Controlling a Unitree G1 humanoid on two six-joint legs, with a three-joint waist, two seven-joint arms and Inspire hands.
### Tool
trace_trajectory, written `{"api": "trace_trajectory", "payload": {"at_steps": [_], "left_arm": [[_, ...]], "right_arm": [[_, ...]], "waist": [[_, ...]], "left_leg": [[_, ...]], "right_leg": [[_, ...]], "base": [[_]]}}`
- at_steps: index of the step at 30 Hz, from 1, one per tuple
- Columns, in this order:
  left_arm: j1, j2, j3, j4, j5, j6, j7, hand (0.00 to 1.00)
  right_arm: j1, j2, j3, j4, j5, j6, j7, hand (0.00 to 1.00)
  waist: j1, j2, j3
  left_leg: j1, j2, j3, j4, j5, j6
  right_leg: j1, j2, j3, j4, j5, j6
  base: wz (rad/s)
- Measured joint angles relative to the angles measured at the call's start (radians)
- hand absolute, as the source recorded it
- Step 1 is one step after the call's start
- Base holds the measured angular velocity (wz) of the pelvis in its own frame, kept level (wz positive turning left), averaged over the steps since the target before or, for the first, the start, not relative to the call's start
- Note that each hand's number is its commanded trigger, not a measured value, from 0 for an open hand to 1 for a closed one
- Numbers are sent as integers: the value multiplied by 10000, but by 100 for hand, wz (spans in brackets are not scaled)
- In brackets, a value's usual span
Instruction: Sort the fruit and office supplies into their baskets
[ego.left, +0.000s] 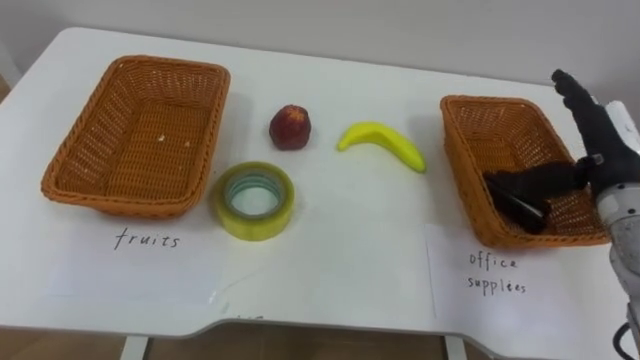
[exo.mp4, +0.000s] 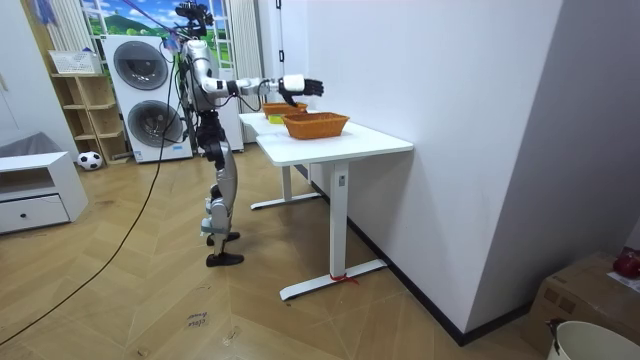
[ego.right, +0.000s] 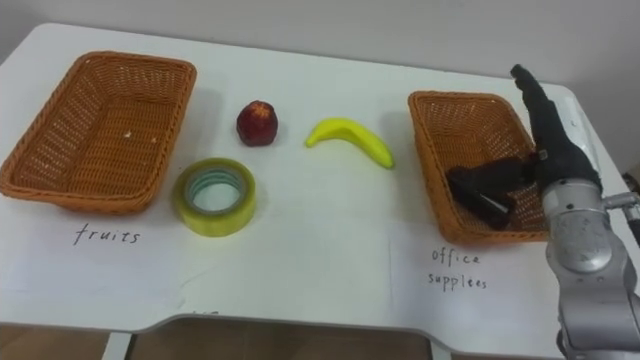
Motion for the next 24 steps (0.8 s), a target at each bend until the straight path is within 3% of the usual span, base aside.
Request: {"api": "trace_trajectory", "payload": {"at_steps": [7,17,21,24], "left_arm": [[-26,-5,-7,-1,55,-7,47,0],[84,-44,1,-1,98,-59,48,0],[180,-39,19,22,64,-171,34,0],[191,-7,5,23,4,-181,150,0]], "right_arm": [[-301,-1,-16,-750,179,-63,-61,0],[-1179,-15,-11,-1234,173,-36,-60,0],[-1389,-16,2,-1731,306,-80,-61,0],[-1388,-14,67,-1730,713,-84,-67,0]], "waist": [[-11,43,29],[92,88,6],[168,-25,-29],[271,-125,10]], "left_leg": [[-18,-5,31,-10,0,0],[-50,9,36,-13,1,0],[-40,4,24,-8,1,0],[-84,-3,3,-4,0,0]], "right_leg": [[27,-5,-10,-1,0,0],[-31,10,-42,-2,0,0],[-9,6,-82,-6,0,0],[-6,-1,-125,-13,0,0]], "base": [[0],[0],[1],[1]]}}
